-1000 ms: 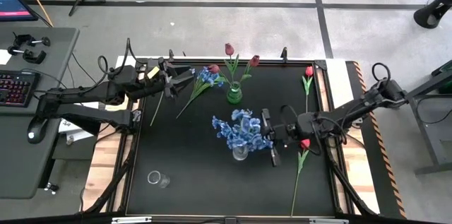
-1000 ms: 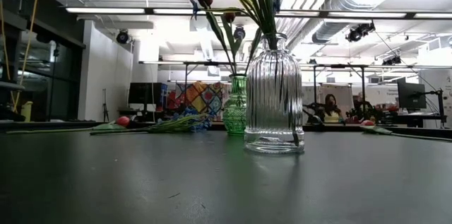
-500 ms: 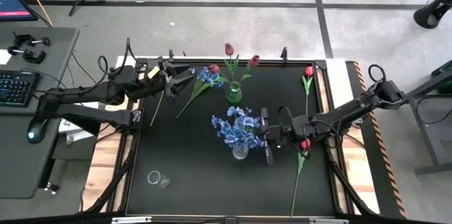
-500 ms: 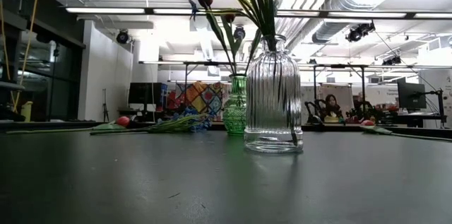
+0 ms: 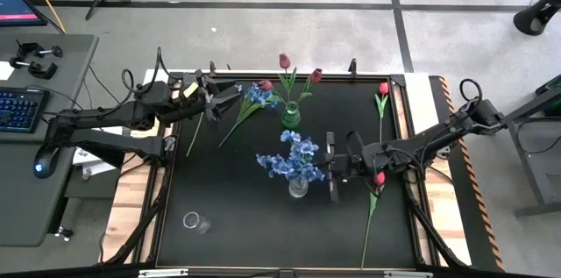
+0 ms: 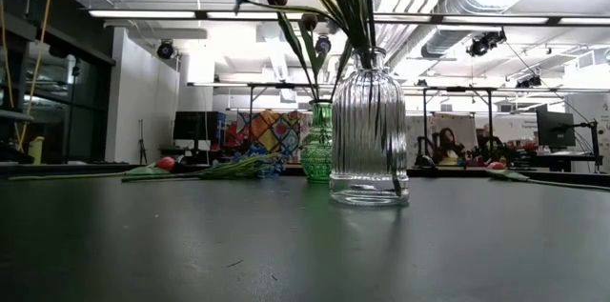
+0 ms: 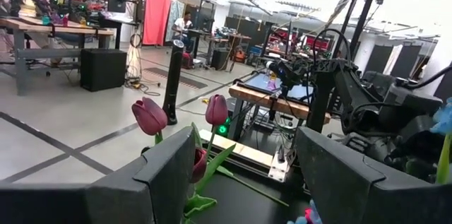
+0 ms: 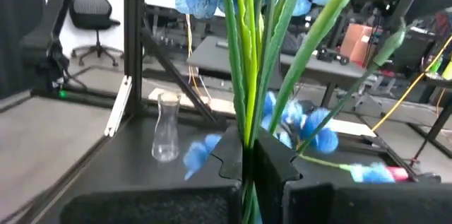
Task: Sort flowers into vase by color
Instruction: Put the right blue flowers into the right transparent vase, then put the blue flowers into the right transparent vase
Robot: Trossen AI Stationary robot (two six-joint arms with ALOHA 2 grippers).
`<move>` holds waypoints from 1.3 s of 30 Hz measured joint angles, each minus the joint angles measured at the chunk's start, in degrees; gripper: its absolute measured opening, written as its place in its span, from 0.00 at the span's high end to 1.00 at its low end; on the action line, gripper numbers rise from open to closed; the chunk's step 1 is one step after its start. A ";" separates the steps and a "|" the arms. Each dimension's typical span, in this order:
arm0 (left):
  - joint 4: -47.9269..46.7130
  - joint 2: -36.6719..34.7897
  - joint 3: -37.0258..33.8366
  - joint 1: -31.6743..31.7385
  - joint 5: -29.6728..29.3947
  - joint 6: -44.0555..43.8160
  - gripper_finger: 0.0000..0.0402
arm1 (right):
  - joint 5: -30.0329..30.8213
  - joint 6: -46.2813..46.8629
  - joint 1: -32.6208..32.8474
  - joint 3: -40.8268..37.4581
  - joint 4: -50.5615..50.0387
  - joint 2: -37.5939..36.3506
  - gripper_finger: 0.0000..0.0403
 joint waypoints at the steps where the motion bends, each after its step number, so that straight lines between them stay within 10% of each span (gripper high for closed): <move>1: -0.02 0.00 0.00 -0.02 0.00 0.00 0.42 | 0.01 0.08 0.00 0.00 -0.73 0.16 1.00; 16: -0.24 0.00 0.00 0.00 -0.90 2.90 0.42 | -0.06 17.30 -0.24 0.09 -5.54 1.40 0.90; 28: -0.11 -0.01 0.00 -0.02 -3.24 5.55 0.42 | -7.87 25.16 -0.17 15.97 -48.02 0.16 0.44; 39: -7.66 -0.02 0.06 -0.02 -8.36 -1.24 0.42 | -17.65 34.40 0.00 28.98 -77.85 0.09 0.37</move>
